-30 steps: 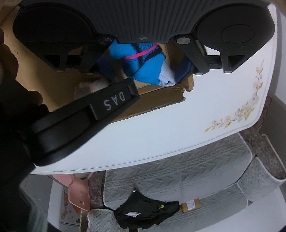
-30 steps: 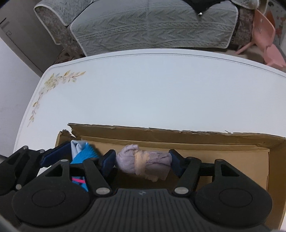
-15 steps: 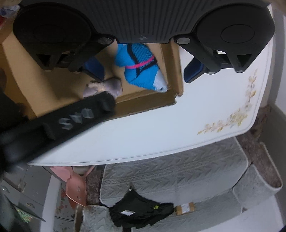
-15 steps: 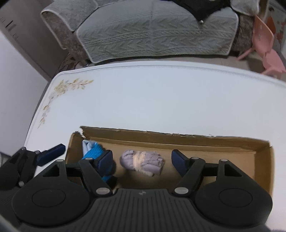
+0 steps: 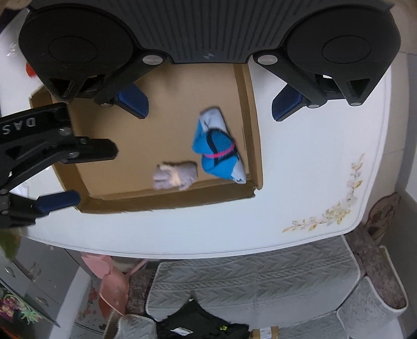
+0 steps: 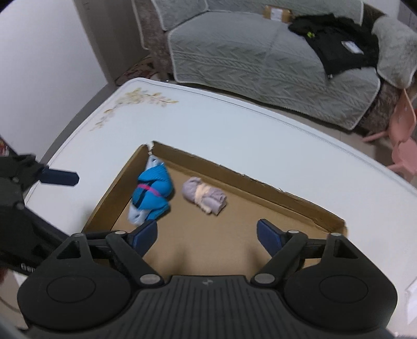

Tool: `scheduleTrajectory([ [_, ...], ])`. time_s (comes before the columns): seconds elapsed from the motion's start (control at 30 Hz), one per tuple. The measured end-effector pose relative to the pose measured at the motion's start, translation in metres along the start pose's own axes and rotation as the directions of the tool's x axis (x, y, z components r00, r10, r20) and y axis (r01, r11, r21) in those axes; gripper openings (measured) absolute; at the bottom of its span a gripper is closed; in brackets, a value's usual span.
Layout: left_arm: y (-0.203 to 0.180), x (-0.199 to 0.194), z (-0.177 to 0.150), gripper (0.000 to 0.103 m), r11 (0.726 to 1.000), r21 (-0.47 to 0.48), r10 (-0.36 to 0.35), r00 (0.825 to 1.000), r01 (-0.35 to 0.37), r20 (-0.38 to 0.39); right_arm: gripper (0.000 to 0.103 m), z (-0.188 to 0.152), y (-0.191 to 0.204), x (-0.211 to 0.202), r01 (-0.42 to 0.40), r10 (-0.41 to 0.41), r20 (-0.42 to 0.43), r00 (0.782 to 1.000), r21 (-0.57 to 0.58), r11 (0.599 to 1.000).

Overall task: Organize objects
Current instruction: 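Move both grippers back over the sock pile, then grasp the blue rope-tied roll with the left gripper while the right grasps the white roll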

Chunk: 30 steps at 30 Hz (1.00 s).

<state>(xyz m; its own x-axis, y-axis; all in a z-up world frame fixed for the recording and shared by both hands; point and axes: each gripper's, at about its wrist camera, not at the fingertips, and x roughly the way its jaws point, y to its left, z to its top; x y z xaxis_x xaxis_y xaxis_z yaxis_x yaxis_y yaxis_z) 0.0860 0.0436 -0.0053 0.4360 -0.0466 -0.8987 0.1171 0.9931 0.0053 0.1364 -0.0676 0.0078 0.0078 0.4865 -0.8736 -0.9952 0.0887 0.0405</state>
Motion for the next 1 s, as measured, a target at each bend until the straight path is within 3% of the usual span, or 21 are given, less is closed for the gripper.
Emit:
scheduleTrajectory([
  [0.1, -0.007, -0.019, -0.01, 0.102, 1.0, 0.0, 0.03, 0.999, -0.03, 0.019, 0.085, -0.01, 0.006, -0.017, 0.017, -0.017, 0.004, 1.0, -0.052, 0.998],
  [0.23, -0.01, -0.042, -0.027, 0.102, 1.0, 0.003, -0.001, 1.0, 0.001, 0.018, 0.087, -0.022, 0.013, -0.043, 0.029, -0.027, 0.019, 0.999, -0.11, 0.993],
  [0.3, -0.012, -0.051, -0.039, 0.103, 0.999, 0.043, 0.004, 1.0, -0.005, 0.021, 0.091, -0.034, 0.016, -0.057, 0.035, -0.031, 0.028, 0.999, -0.14, 0.99],
  [0.5, -0.012, -0.068, -0.08, 0.102, 0.991, 0.132, 0.038, 0.999, -0.039, 0.006, 0.091, -0.072, 0.02, -0.08, 0.046, -0.044, 0.018, 0.999, -0.174, 0.984],
  [0.67, -0.011, -0.076, -0.113, 0.102, 0.978, 0.208, 0.029, 1.0, -0.025, -0.013, 0.091, -0.109, 0.022, -0.096, 0.033, -0.032, 0.011, 0.999, -0.174, 0.984],
  [0.77, -0.019, -0.067, -0.136, 0.102, 0.945, 0.328, 0.035, 0.998, -0.018, -0.046, 0.091, -0.14, 0.025, -0.098, 0.006, -0.008, -0.008, 1.0, -0.176, 0.984],
  [0.87, -0.03, -0.055, -0.159, 0.102, 0.883, 0.467, 0.069, 0.997, -0.043, -0.039, 0.091, -0.173, 0.026, -0.087, -0.019, 0.008, -0.068, 0.998, -0.165, 0.986],
  [0.93, -0.034, -0.044, -0.171, 0.102, 0.855, 0.517, 0.083, 0.996, -0.049, -0.043, 0.09, -0.194, 0.026, -0.072, -0.023, 0.01, -0.109, 0.994, -0.123, 0.992],
  [1.0, -0.034, -0.031, -0.182, 0.101, 0.844, 0.535, 0.1, 0.992, -0.041, -0.081, 0.086, -0.21, 0.026, -0.057, -0.029, 0.019, -0.137, 0.99, -0.071, 0.997],
])
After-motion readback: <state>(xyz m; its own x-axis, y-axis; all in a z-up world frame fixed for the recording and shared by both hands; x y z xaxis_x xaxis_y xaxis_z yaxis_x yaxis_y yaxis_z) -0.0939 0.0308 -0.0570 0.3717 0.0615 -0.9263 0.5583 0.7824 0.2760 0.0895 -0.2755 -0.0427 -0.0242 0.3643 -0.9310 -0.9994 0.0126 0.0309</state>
